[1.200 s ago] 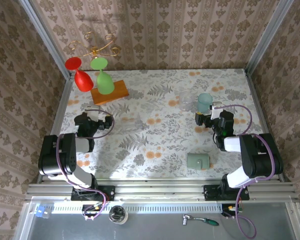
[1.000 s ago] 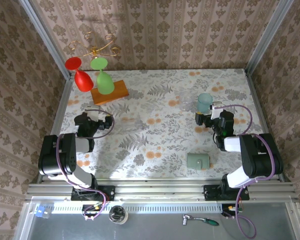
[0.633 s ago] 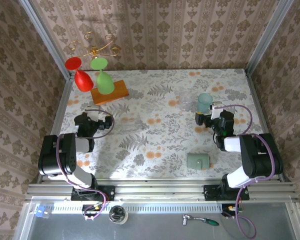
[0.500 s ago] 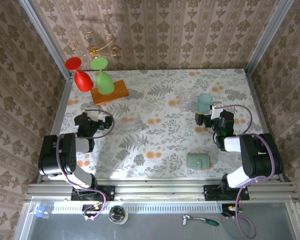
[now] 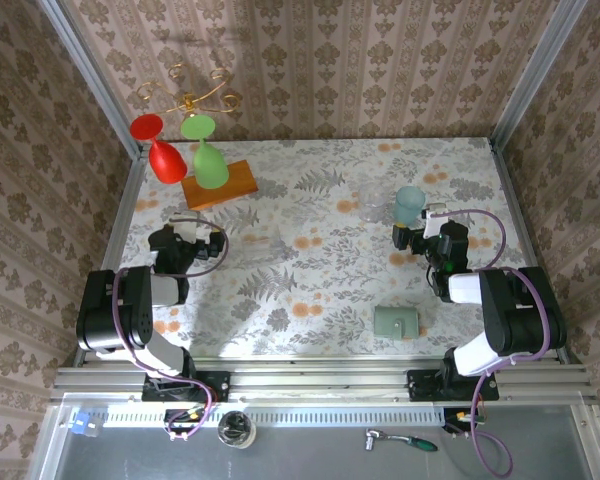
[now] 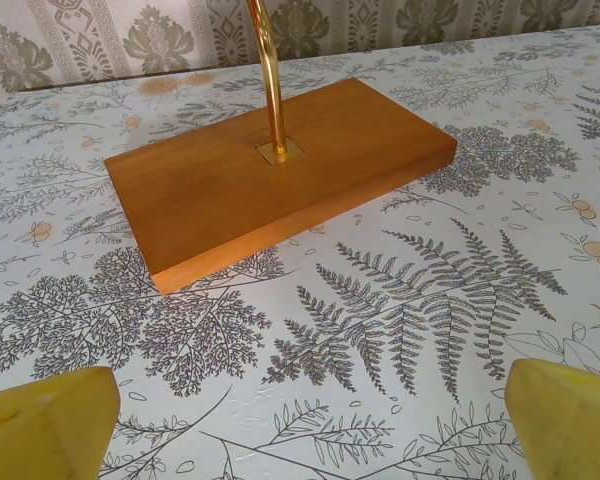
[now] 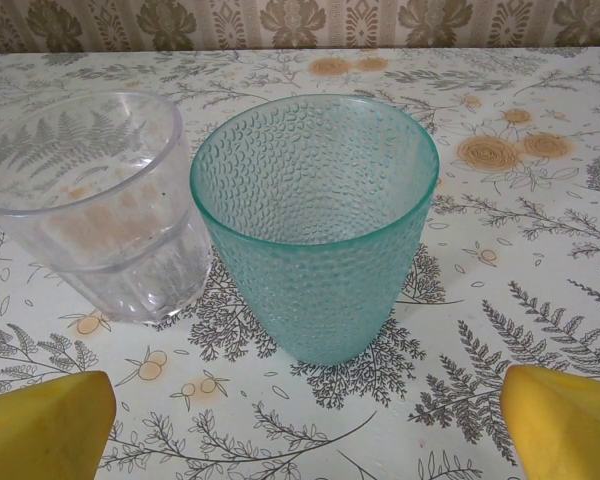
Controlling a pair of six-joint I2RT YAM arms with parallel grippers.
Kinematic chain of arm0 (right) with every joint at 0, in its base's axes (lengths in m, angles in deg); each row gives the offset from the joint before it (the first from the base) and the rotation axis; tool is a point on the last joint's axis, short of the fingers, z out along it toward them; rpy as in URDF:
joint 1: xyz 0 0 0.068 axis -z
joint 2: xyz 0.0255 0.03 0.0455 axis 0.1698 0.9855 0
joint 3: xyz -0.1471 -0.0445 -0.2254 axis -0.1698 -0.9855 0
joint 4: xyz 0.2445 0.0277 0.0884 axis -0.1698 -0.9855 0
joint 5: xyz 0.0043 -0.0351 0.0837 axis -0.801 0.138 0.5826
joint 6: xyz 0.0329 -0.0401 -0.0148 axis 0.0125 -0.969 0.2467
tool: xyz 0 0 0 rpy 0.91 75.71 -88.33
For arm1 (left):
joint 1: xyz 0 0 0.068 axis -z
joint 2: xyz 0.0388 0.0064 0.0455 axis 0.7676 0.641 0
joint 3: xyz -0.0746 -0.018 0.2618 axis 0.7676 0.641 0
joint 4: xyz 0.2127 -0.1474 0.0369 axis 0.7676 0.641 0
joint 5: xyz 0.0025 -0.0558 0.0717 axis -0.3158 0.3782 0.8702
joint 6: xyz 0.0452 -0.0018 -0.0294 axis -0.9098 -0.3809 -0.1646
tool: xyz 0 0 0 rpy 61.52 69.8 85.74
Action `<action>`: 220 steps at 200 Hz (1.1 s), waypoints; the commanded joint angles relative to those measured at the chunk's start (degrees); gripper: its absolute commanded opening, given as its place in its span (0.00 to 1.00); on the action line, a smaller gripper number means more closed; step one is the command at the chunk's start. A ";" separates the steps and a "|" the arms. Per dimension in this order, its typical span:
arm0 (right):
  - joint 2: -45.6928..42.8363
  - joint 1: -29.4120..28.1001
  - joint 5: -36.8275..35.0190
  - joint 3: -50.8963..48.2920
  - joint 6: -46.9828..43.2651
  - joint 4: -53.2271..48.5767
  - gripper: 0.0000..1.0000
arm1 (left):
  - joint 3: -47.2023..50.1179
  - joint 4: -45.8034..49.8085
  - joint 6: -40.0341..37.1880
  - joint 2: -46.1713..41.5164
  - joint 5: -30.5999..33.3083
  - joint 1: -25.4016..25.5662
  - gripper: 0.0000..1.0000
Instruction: Take the credit cards out of the card holder
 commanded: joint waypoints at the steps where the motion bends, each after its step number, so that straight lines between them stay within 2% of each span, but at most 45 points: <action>1: 0.30 -0.27 -4.99 1.09 1.54 -0.57 1.00 | -0.06 -1.24 0.15 0.19 0.70 -0.53 1.00; 43: 0.17 -0.80 -7.11 1.30 1.51 -0.91 1.00 | 0.61 -2.20 0.03 -0.02 2.72 -0.10 1.00; 69: -1.66 -1.28 -8.44 3.72 1.47 -6.73 1.00 | 1.05 -1.67 -0.74 -1.74 6.00 1.47 1.00; 104: -4.19 -2.33 -8.83 7.05 0.25 -14.35 1.00 | -0.90 5.28 -1.76 -5.44 10.93 3.73 1.00; 120: -6.02 -3.18 -10.06 8.31 -0.33 -18.09 1.00 | -2.31 9.80 -2.64 -7.56 15.01 5.80 1.00; 134: -7.11 -4.24 -12.36 10.35 0.22 -23.56 0.99 | -4.98 16.93 -2.96 -10.54 21.45 8.60 1.00; 157: -10.62 -5.87 -12.72 13.31 1.67 -31.01 0.98 | -8.77 25.78 -1.95 -14.35 26.33 12.19 1.00; 184: -12.00 -8.81 -13.38 17.10 3.91 -39.42 0.94 | -13.79 35.74 5.25 -16.59 28.14 14.65 1.00; 220: -12.27 -14.25 -13.65 22.18 7.77 -48.85 0.92 | -22.35 52.43 15.49 -14.99 23.33 16.31 1.00</action>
